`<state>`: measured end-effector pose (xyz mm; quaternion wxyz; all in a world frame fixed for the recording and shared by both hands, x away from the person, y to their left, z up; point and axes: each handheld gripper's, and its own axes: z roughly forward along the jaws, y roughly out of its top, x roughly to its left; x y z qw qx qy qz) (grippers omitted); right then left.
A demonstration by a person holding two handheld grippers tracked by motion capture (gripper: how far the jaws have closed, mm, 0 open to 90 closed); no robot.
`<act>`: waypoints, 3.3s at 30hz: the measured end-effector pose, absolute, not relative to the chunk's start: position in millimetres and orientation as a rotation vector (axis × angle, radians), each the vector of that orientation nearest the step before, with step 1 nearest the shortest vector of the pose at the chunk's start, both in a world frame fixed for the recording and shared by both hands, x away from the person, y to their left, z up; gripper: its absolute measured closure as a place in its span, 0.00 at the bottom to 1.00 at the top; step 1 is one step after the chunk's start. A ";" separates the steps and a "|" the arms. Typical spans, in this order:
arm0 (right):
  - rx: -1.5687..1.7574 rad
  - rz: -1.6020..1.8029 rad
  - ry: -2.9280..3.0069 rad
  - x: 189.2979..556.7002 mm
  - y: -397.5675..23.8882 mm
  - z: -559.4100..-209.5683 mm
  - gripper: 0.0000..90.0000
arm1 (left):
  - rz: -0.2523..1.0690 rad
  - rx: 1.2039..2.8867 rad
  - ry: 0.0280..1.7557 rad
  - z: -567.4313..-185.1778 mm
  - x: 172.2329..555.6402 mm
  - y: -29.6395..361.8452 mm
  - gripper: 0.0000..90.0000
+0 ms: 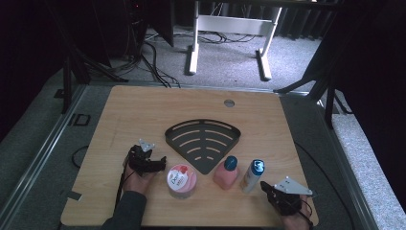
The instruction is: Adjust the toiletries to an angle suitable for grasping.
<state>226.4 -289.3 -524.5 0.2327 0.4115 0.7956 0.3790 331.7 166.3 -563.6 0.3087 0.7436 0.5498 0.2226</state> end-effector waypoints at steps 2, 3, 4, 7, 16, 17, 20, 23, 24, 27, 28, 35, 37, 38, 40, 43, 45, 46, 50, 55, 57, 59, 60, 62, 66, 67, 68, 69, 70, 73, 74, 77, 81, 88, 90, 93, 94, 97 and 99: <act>1.100 1.053 2.199 218.7 -284.1 -523.3 1.00 | 0.589 1.965 1.454 -563.6 331.7 166.2 0.12; 1.100 1.053 2.199 218.7 -284.1 -523.3 1.00 | 0.589 1.965 1.453 -563.6 331.7 166.2 0.12; 1.073 1.061 2.213 211.4 -278.1 -522.4 1.00 | 0.589 1.966 1.453 -563.6 331.7 166.2 0.12; 1.049 1.080 2.233 205.4 -271.9 -521.8 1.00 | 0.588 1.965 1.452 -563.7 331.7 165.9 0.12; 1.029 1.142 2.252 203.8 -257.8 -521.7 1.00 | 0.588 1.965 1.449 -563.8 332.0 164.9 0.12; 1.027 1.137 2.256 206.1 -255.7 -522.1 1.00 | 0.588 1.965 1.449 -563.8 332.0 164.6 0.12; 1.026 1.128 2.261 209.1 -254.4 -523.2 1.00 | 0.587 1.968 1.449 -563.7 332.0 164.4 0.12; 1.023 1.116 2.264 213.2 -255.0 -523.8 1.00 | 0.587 1.969 1.449 -563.6 332.1 164.2 0.12; 1.022 1.095 2.262 216.0 -256.4 -524.1 1.00 | 0.586 1.969 1.449 -563.6 332.1 164.1 0.12; 1.023 1.078 2.271 221.3 -260.2 -525.9 1.00 | 0.586 1.969 1.449 -563.6 332.1 164.0 0.12; 1.029 1.079 2.273 223.4 -261.1 -526.8 1.00 | 0.586 1.969 1.448 -563.6 332.1 164.0 0.12; 1.026 1.026 2.271 243.8 -264.0 -527.9 1.00 | 0.586 1.968 1.448 -563.7 332.3 163.5 0.12; 1.037 1.023 2.262 250.6 -266.8 -527.1 1.00 | 0.586 1.968 1.448 -563.7 332.3 163.6 0.12; 1.045 1.021 2.258 253.7 -267.8 -526.9 1.00 | 0.586 1.968 1.448 -563.7 332.3 163.6 0.12; 1.049 1.007 2.250 260.6 -268.8 -526.8 1.00 | 0.586 1.968 1.448 -563.7 332.3 163.6 0.12; 1.046 0.994 2.244 268.6 -268.7 -526.7 1.00 | 0.586 1.971 1.447 -563.6 332.3 163.7 0.12; 1.046 0.989 2.242 275.0 -268.6 -526.8 1.00 | 0.586 1.970 1.447 -563.6 332.3 163.7 0.12; 1.046 0.989 2.242 275.0 -268.6 -526.8 1.00 | 0.586 1.970 1.447 -563.6 332.3 163.7 0.12; 1.048 0.979 2.246 287.0 -266.7 -527.2 1.00 | 0.586 1.970 1.447 -563.6 332.3 163.7 0.11; 1.052 0.974 2.244 299.9 -266.5 -526.6 1.00 | 0.586 1.970 1.447 -563.6 332.3 163.7 0.12; 1.068 0.982 2.244 304.9 -267.0 -526.3 1.00 | 0.586 1.970 1.447 -563.6 332.3 163.7 0.12; 1.067 1.010 2.246 300.4 -265.3 -523.2 1.00 | 0.586 1.970 1.447 -563.6 332.3 163.7 0.12; 1.061 1.025 2.249 295.6 -263.5 -521.3 1.00 | 0.586 1.970 1.447 -563.6 332.3 163.7 0.12; 1.051 1.041 2.254 289.8 -261.1 -519.6 1.00 | 0.586 1.971 1.447 -563.6 332.3 163.7 0.12; 1.003 1.108 2.268 265.0 -252.3 -513.3 1.00 | 0.586 1.970 1.448 -563.6 332.3 163.6 0.12; 0.993 1.148 2.271 252.5 -247.6 -509.9 1.00 | 0.586 1.970 1.448 -563.6 332.3 163.6 0.12; 0.983 1.158 2.277 248.7 -245.8 -508.9 1.00 | 0.586 1.971 1.447 -563.6 332.3 163.7 0.12; 0.983 1.158 2.277 248.7 -245.8 -508.9 1.00 | 0.586 1.971 1.447 -563.6 332.3 163.7 0.12; 0.959 1.177 2.285 239.6 -239.4 -506.2 1.00 | 0.586 1.970 1.448 -563.6 332.3 163.6 0.12; 0.928 1.194 2.298 232.7 -231.9 -503.2 1.00 | 0.586 1.970 1.447 -563.6 332.3 163.6 0.12; 0.898 1.219 2.302 228.4 -223.5 -500.0 1.00 | 0.586 1.970 1.448 -563.6 332.3 163.7 0.12; 0.869 1.236 2.309 226.8 -212.2 -497.1 1.00 | 0.586 1.969 1.448 -563.6 332.3 163.6 0.12; 0.834 1.253 2.324 233.9 -186.4 -496.3 1.00 | 0.585 1.969 1.446 -563.7 332.3 163.2 0.12; 0.829 1.215 2.313 240.3 -162.1 -504.6 1.00 | 0.584 1.969 1.443 -563.8 332.5 162.8 0.11; 0.857 1.192 2.300 242.9 -161.2 -509.1 1.00 | 0.583 1.970 1.442 -563.7 332.5 162.7 0.12; 0.846 1.193 2.303 243.8 -163.6 -509.2 1.00 | 0.584 1.971 1.440 -563.7 332.6 162.7 0.11; 0.842 1.186 2.302 244.3 -164.5 -509.2 1.00 | 0.584 1.971 1.440 -563.7 332.6 162.7 0.11; 0.853 1.177 2.292 248.4 -169.6 -509.1 1.00 | 0.583 1.971 1.440 -563.7 332.6 162.7 0.11; 0.871 1.167 2.276 252.5 -174.1 -509.1 1.00 | 0.584 1.971 1.440 -563.7 332.6 162.7 0.11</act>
